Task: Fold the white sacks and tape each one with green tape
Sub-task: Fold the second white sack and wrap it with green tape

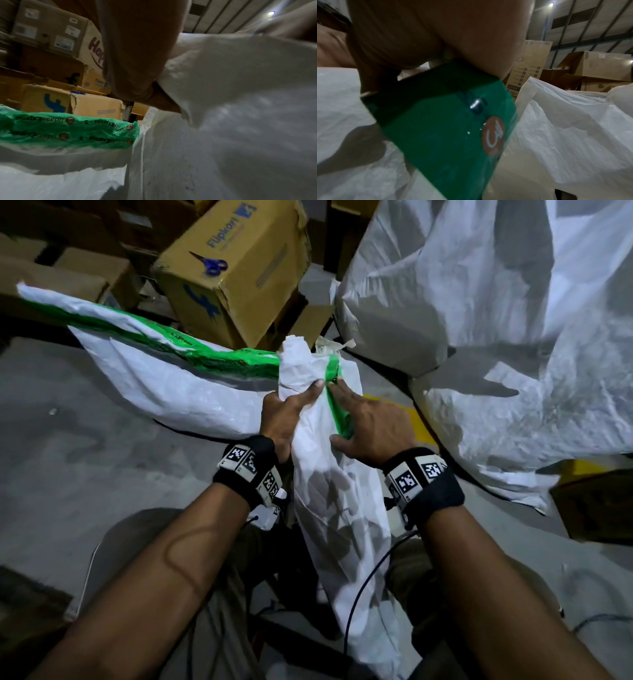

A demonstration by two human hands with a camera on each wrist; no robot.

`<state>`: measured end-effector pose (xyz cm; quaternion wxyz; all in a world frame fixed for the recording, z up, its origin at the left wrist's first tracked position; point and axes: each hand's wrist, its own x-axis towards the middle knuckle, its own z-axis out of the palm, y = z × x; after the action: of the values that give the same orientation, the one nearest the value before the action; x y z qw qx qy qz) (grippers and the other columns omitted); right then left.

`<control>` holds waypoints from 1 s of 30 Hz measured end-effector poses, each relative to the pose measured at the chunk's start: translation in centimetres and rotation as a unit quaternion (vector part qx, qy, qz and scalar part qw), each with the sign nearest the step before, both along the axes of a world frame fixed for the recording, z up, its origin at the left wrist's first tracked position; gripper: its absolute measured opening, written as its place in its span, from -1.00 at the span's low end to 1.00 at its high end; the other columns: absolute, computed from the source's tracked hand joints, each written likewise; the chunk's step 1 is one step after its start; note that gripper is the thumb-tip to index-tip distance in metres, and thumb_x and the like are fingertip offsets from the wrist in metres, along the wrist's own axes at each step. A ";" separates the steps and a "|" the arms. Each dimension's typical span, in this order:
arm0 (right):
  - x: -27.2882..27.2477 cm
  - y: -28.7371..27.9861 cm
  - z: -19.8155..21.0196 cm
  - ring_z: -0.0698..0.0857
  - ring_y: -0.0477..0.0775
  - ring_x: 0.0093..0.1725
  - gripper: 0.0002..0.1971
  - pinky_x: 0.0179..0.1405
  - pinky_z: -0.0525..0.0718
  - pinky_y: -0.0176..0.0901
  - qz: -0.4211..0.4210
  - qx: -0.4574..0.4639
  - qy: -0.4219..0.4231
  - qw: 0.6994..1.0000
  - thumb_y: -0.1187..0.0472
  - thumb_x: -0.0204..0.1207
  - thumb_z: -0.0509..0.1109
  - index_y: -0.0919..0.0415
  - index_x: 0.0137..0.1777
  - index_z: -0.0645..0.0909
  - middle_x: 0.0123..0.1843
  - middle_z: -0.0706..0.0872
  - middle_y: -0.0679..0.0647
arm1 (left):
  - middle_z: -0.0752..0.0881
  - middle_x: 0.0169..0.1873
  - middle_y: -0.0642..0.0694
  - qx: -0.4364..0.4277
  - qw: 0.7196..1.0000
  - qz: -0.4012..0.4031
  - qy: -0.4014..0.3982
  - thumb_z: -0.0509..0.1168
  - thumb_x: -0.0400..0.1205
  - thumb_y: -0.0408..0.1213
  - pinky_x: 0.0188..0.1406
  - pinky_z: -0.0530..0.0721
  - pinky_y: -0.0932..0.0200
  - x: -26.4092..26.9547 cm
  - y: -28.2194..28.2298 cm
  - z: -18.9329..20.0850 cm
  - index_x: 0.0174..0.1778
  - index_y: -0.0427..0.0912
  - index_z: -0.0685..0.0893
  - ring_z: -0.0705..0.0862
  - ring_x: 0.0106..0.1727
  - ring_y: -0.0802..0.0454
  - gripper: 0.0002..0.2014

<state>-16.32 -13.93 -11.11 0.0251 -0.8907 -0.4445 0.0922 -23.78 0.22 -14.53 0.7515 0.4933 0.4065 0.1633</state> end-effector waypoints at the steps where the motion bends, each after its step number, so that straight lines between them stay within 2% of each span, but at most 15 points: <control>1: 0.0 0.0 0.0 0.76 0.27 0.12 -0.07 -0.17 0.73 0.04 0.009 -0.002 0.002 1.000 -0.13 0.46 0.43 -0.15 0.77 0.01 0.71 0.34 -0.16 | 0.87 -0.03 -0.15 -0.011 1.000 -0.009 -0.007 0.71 0.35 -0.16 0.21 0.77 -0.10 0.0 0.0 0.2 0.05 -0.28 0.82 0.84 0.07 -0.08 -0.57; 3: 0.0 0.1 0.0 0.75 0.32 0.09 -0.04 -0.18 0.72 0.09 0.019 0.001 0.012 1.000 -0.08 0.48 0.44 -0.09 0.78 -0.04 0.61 0.52 0.00 | 0.88 -0.10 -0.11 0.003 1.000 0.008 0.001 0.77 0.23 -0.15 0.09 0.82 -0.02 0.4 -0.1 0.3 0.01 -0.27 0.81 0.85 -0.02 -0.01 -0.50; 7: 0.1 0.1 -0.4 0.73 0.32 0.10 -0.02 -0.15 0.68 0.05 0.012 0.029 0.042 0.999 -0.09 0.45 0.49 -0.13 0.78 0.00 0.29 0.75 0.14 | 0.88 -0.15 -0.04 0.027 0.993 0.101 0.056 0.78 -0.11 0.20 0.01 0.84 -0.08 1.4 -0.3 -0.9 -0.03 -0.18 0.83 0.87 -0.09 -0.04 -0.20; 10: -0.1 -0.4 -0.5 0.70 0.24 0.26 -0.05 0.00 0.69 0.04 -0.034 0.093 0.045 0.994 -0.10 0.41 0.55 -0.17 0.74 0.14 0.46 0.66 0.04 | 0.87 -0.16 -0.04 0.027 0.986 0.146 0.071 0.72 -0.12 0.18 -0.06 0.85 -0.11 1.7 0.1 -1.7 -0.04 -0.15 0.81 0.86 -0.12 -0.05 -0.22; 12: 0.2 -1.2 -1.2 0.68 0.22 0.29 -0.11 0.06 0.67 0.04 -0.095 0.150 0.068 0.982 -0.07 0.41 0.58 -0.09 0.71 0.24 0.50 0.61 0.07 | 0.87 -0.17 -0.04 0.030 0.983 0.161 0.080 0.70 -0.12 0.15 -0.07 0.86 -0.14 1.8 0.5 -2.2 -0.05 -0.16 0.82 0.86 -0.13 -0.05 -0.25; 13: 0.4 -1.6 -1.8 0.68 0.22 0.26 -0.18 0.06 0.64 0.02 -0.123 0.176 0.099 0.972 -0.05 0.45 0.58 -0.01 0.67 0.30 0.44 0.63 0.12 | 0.87 -0.18 -0.05 0.026 0.983 0.166 0.078 0.70 -0.12 0.13 -0.07 0.85 -0.16 1.8 0.6 -2.3 -0.06 -0.17 0.82 0.86 -0.14 -0.07 -0.26; 15: 0.9 -2.3 -2.9 0.71 0.25 0.12 -0.42 -0.07 0.52 -0.08 -0.150 0.193 0.174 0.954 -0.01 0.59 0.48 0.13 0.55 0.44 0.12 0.74 0.14 | 0.87 -0.20 -0.09 0.015 0.983 0.169 0.073 0.72 -0.12 0.08 -0.09 0.85 -0.20 1.7 0.8 -2.5 -0.07 -0.19 0.82 0.86 -0.16 -0.10 -0.28; 17: 0.9 -2.8 -3.3 0.69 0.22 -0.09 -0.60 -0.22 0.35 -0.11 -0.144 0.181 0.224 0.947 0.05 0.70 0.36 0.15 0.48 0.50 -0.25 0.69 -0.01 | 0.86 -0.24 -0.08 0.006 0.983 0.168 0.067 0.72 -0.08 0.00 -0.10 0.85 -0.21 1.5 0.8 -2.0 -0.11 -0.21 0.82 0.85 -0.21 -0.09 -0.35; 18: 1.0 -3.0 -3.3 0.65 0.17 -0.17 -0.64 -0.24 0.33 -0.11 -0.144 0.192 0.230 0.943 0.07 0.72 0.32 0.12 0.47 0.51 -0.32 0.63 -0.06 | 0.86 -0.28 -0.07 0.003 0.984 0.168 0.063 0.73 -0.03 -0.06 -0.11 0.85 -0.20 1.4 0.7 -1.8 -0.15 -0.23 0.82 0.84 -0.25 -0.06 -0.42; 21: 1.8 -3.6 -2.9 0.68 0.16 -0.11 -0.73 -0.09 0.59 0.02 -0.142 0.297 0.231 0.916 0.05 0.74 0.26 -0.01 0.38 0.59 -0.12 0.75 0.14 | 0.84 -0.35 -0.06 -0.010 0.983 0.171 0.058 0.72 0.12 -0.22 -0.10 0.85 -0.22 1.0 0.5 -1.3 -0.27 -0.23 0.81 0.82 -0.31 -0.05 -0.65; 23: 2.3 -3.8 -2.5 0.74 0.13 0.01 -0.76 0.10 0.69 0.16 -0.128 0.343 0.244 0.898 -0.01 0.71 0.24 -0.09 0.26 0.68 0.03 0.79 0.10 | 0.86 -0.31 -0.12 -0.022 0.984 0.170 0.052 0.71 0.15 -0.26 -0.07 0.84 -0.28 0.9 0.2 -1.2 -0.29 -0.24 0.81 0.85 -0.26 -0.11 -0.69; 25: 2.4 -3.8 -1.9 0.74 0.09 -0.04 -0.76 0.07 0.69 0.09 -0.108 0.317 0.235 0.912 0.01 0.70 0.24 -0.15 0.18 0.74 0.02 0.80 -0.07 | 0.86 -0.27 -0.18 -0.039 0.984 0.167 0.041 0.70 0.17 -0.31 -0.07 0.82 -0.34 0.8 -0.2 -0.9 -0.26 -0.27 0.81 0.86 -0.22 -0.17 -0.70; 26: 2.4 -3.7 -1.8 0.72 0.07 -0.16 -0.75 -0.04 0.68 0.02 -0.096 0.287 0.231 0.925 0.03 0.70 0.25 -0.19 0.17 0.76 -0.05 0.80 -0.10 | 0.86 -0.25 -0.21 -0.047 0.984 0.165 0.037 0.69 0.18 -0.34 -0.07 0.82 -0.37 0.7 -0.4 -0.8 -0.24 -0.29 0.81 0.86 -0.20 -0.21 -0.71; 28: 2.3 -3.4 -1.7 0.58 -0.07 -0.42 -0.73 -0.29 0.53 -0.08 -0.074 0.221 0.234 0.944 0.07 0.70 0.26 -0.26 0.17 0.77 -0.24 0.73 -0.11 | 0.86 -0.23 -0.25 -0.057 0.984 0.167 0.028 0.67 0.22 -0.40 -0.08 0.81 -0.40 0.6 -0.7 -0.6 -0.25 -0.30 0.82 0.86 -0.16 -0.27 -0.75; 30: 2.0 -3.1 -1.8 0.51 -0.13 -0.48 -0.71 -0.31 0.43 -0.17 -0.064 0.155 0.231 0.958 0.05 0.71 0.25 -0.34 0.20 0.74 -0.26 0.69 -0.12 | 0.86 -0.20 -0.27 -0.063 0.983 0.169 0.031 0.68 0.23 -0.41 -0.09 0.82 -0.36 0.6 -0.8 -0.4 -0.21 -0.32 0.82 0.86 -0.13 -0.29 -0.74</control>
<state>-14.27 -16.99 -12.87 0.2707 -0.8567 -0.3777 0.2238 -23.21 -0.63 -14.94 0.7298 0.3735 0.5166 0.2470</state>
